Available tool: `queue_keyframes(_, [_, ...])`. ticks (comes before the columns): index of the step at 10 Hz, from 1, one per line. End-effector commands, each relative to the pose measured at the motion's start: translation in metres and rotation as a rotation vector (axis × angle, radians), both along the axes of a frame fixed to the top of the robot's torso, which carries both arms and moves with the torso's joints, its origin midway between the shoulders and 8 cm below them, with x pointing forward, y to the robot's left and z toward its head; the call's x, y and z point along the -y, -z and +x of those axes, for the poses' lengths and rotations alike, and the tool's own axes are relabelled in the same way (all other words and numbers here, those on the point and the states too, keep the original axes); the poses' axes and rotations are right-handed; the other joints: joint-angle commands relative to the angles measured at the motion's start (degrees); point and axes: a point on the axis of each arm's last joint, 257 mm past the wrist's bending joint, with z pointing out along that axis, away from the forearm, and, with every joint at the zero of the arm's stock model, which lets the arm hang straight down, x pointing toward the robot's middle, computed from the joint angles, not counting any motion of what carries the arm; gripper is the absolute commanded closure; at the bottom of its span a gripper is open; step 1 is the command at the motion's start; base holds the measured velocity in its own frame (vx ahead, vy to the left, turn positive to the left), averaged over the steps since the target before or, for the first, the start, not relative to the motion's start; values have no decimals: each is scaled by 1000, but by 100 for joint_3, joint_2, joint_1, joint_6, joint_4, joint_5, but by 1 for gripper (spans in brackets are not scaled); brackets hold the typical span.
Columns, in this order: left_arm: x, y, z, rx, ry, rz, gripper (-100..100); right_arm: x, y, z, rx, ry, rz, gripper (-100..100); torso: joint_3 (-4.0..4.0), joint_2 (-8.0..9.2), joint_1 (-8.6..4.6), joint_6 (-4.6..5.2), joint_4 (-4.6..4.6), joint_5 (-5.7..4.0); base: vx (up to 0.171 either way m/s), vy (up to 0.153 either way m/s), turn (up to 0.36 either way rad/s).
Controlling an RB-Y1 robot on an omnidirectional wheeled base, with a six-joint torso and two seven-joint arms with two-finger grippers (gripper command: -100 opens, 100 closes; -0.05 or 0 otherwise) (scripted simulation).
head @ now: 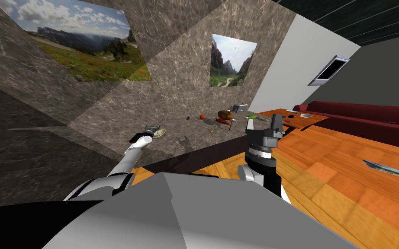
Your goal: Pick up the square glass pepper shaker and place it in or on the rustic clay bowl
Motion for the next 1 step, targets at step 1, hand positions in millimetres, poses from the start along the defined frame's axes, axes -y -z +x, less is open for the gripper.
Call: queue_keyframes(1, [0,0,0,0,0,0,0,0,0,0,0,0,0,0,0,0,0,0,0,0,0,0,0])
